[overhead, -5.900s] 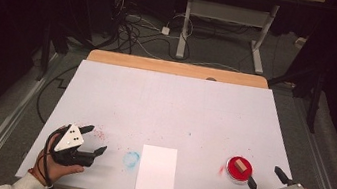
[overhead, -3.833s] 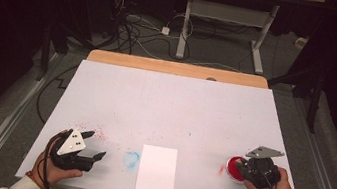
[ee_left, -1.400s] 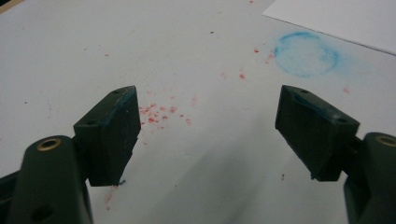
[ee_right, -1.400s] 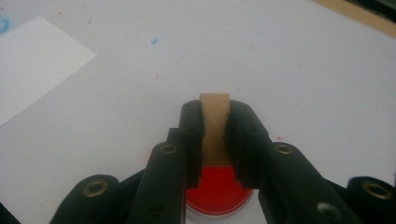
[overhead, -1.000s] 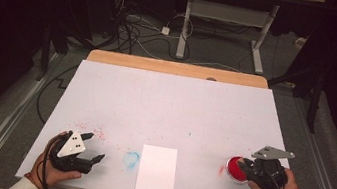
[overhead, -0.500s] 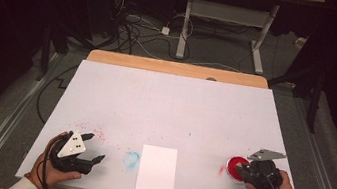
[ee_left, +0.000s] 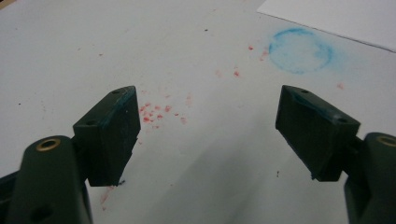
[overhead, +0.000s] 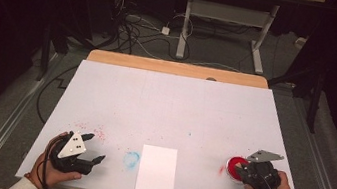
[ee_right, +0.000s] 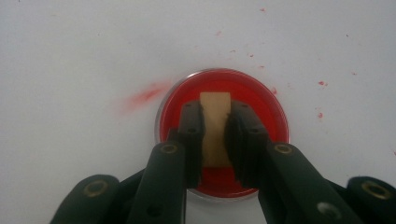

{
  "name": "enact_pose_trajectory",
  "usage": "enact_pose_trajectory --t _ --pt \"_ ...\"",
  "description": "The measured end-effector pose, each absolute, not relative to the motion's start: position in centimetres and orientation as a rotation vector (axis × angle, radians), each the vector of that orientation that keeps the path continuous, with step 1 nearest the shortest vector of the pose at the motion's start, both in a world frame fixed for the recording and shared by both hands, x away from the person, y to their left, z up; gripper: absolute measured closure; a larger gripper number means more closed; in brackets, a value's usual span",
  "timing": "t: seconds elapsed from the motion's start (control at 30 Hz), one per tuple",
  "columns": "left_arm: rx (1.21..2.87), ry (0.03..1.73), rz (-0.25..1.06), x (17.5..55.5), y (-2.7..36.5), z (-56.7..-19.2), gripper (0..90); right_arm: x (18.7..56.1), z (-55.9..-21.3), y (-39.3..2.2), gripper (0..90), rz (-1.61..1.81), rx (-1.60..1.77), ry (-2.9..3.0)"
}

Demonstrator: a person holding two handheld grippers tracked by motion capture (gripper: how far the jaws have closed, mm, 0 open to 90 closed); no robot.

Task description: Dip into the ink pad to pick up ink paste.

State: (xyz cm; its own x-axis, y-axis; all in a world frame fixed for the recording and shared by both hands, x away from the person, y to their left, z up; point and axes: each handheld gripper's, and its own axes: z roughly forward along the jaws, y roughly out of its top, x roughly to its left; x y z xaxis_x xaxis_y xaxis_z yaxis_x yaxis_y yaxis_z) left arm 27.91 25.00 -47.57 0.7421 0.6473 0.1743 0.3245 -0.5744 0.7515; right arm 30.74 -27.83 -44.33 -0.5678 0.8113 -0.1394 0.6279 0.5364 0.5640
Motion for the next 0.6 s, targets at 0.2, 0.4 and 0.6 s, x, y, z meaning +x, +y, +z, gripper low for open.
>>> enact_pose_trajectory --t 0.2,0.4,0.6 --pt "2.208 0.731 0.574 27.93 25.04 -47.56 21.3 30.71 -44.37 -27.85 76.5 0.655 1.170 2.392" --pt "2.211 0.730 0.574 27.91 25.03 -47.57 21.3 30.67 -44.42 -27.76 76.5 0.651 1.165 2.383" --pt "2.209 0.732 0.572 27.89 25.01 -47.56 21.3 30.53 -44.43 -27.30 76.4 0.605 1.120 2.386"
